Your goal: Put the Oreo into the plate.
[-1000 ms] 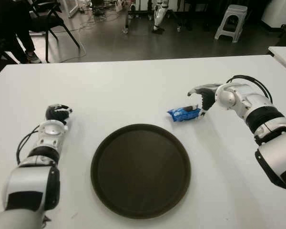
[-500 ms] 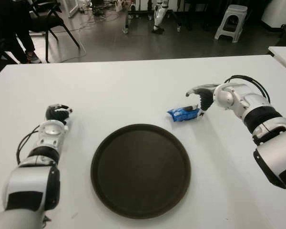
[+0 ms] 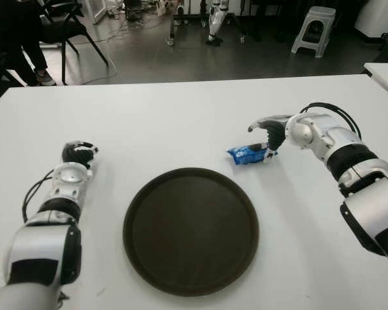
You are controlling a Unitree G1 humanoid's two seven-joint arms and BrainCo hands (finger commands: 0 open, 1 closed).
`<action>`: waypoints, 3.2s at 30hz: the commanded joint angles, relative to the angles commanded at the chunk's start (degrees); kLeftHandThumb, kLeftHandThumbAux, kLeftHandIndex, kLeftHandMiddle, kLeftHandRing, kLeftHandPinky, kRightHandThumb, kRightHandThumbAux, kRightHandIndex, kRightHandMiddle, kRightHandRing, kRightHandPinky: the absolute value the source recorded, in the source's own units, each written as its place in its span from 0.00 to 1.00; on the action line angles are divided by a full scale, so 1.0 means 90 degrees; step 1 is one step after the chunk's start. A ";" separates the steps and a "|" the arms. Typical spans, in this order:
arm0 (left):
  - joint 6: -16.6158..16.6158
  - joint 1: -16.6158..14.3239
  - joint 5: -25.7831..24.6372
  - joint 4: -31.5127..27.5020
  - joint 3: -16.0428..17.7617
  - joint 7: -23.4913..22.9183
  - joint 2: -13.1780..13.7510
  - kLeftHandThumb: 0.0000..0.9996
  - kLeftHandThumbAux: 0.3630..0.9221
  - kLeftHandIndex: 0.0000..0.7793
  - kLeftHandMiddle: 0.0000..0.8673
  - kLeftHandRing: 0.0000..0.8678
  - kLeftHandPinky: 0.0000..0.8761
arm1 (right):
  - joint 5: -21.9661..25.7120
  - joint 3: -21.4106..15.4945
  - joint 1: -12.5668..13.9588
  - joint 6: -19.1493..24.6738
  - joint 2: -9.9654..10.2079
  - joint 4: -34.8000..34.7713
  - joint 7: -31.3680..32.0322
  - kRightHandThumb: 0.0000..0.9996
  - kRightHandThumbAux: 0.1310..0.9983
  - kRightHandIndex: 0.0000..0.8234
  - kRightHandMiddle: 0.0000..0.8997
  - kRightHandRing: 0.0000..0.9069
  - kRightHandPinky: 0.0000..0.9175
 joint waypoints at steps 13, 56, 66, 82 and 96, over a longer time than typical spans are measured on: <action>0.0028 -0.0017 0.0005 -0.0021 -0.0014 -0.0016 -0.0010 0.68 0.65 0.51 0.17 0.20 0.24 | 0.0060 -0.0029 -0.0021 0.0125 0.0151 -0.0006 0.0050 0.00 0.79 0.00 0.00 0.00 0.00; 0.0068 -0.0028 0.0049 -0.0021 -0.0068 0.0022 0.0004 0.68 0.65 0.51 0.18 0.22 0.27 | -0.0011 0.0038 0.0045 0.0184 0.0120 0.0116 0.0037 0.00 0.77 0.00 0.00 0.00 0.00; 0.0043 -0.0012 0.0077 -0.0019 -0.0099 0.0025 0.0016 0.69 0.64 0.51 0.18 0.22 0.27 | 0.0018 0.0082 0.0065 0.0166 0.0157 0.0222 0.0126 0.00 0.77 0.00 0.00 0.00 0.00; 0.0022 0.0001 0.0061 -0.0007 -0.0075 0.0015 0.0025 0.69 0.64 0.51 0.18 0.22 0.27 | 0.0068 0.0061 0.0132 0.0129 0.0203 0.0331 0.0024 0.00 0.78 0.00 0.00 0.00 0.00; 0.0025 -0.0001 0.0042 -0.0011 -0.0054 -0.0005 0.0018 0.68 0.65 0.51 0.18 0.22 0.26 | -0.0040 0.0161 0.0192 0.0174 0.0239 0.0370 -0.0129 0.00 0.77 0.00 0.00 0.00 0.00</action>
